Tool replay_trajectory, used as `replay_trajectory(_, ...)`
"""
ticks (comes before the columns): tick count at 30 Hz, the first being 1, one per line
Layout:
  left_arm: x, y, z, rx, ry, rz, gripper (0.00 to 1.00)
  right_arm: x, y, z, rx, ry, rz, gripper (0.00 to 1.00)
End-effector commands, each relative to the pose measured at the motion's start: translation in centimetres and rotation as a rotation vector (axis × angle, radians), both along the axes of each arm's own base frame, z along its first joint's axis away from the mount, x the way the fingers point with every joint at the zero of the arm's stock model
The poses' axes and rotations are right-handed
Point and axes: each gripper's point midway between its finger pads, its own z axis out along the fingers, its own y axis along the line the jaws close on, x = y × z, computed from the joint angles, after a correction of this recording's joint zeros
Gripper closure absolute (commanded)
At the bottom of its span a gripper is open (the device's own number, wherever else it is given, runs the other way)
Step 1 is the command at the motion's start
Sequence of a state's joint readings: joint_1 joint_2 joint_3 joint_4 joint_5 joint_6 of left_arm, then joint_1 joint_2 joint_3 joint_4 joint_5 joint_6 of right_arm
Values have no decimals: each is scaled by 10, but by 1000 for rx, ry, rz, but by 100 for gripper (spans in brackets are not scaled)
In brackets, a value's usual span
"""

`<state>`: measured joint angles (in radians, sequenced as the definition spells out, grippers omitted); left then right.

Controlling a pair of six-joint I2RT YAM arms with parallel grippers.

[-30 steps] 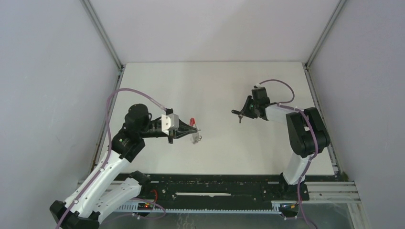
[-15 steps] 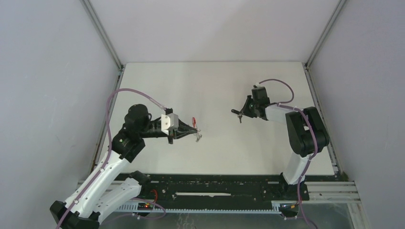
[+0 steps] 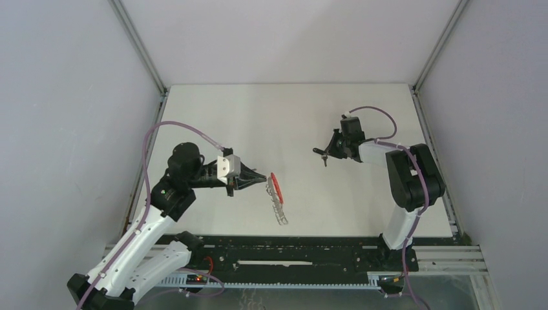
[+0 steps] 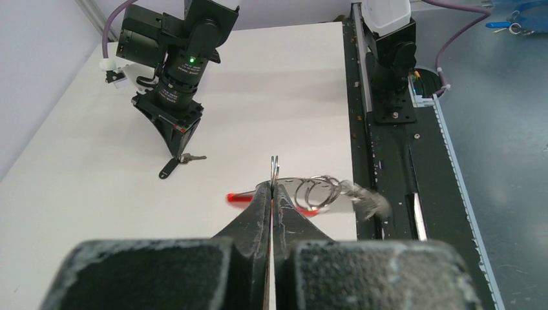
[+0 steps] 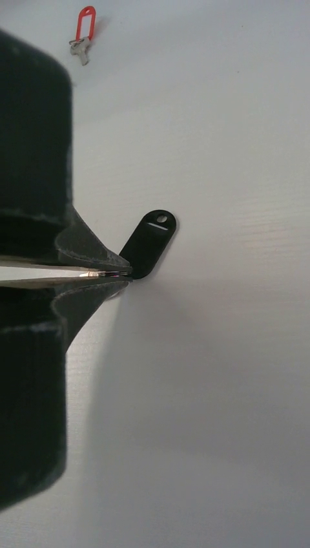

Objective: Put the keys on the keyring

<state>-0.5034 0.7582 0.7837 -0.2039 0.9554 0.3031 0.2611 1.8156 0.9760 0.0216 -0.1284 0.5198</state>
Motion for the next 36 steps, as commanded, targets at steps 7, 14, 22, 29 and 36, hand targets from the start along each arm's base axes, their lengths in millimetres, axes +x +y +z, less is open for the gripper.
replay_trajectory(7, -2, -2, 11, -49, 28, -7, 100, 12, 15, 44, 5, -150, 145, 100)
replay_trajectory(14, -6, -4, 11, -53, 63, -30, 100, -41, 49, 110, 33, -384, 445, 100)
replay_trajectory(22, -17, -6, 8, -46, 103, -101, 100, -144, 102, 164, -26, -636, 882, 100)
replay_trajectory(29, -30, -6, 2, -20, 155, -182, 100, -221, 123, 226, -3, -991, 1145, 100)
replay_trajectory(36, -37, -8, 8, -33, 180, -234, 100, -269, 131, 269, 99, -1186, 1355, 100)
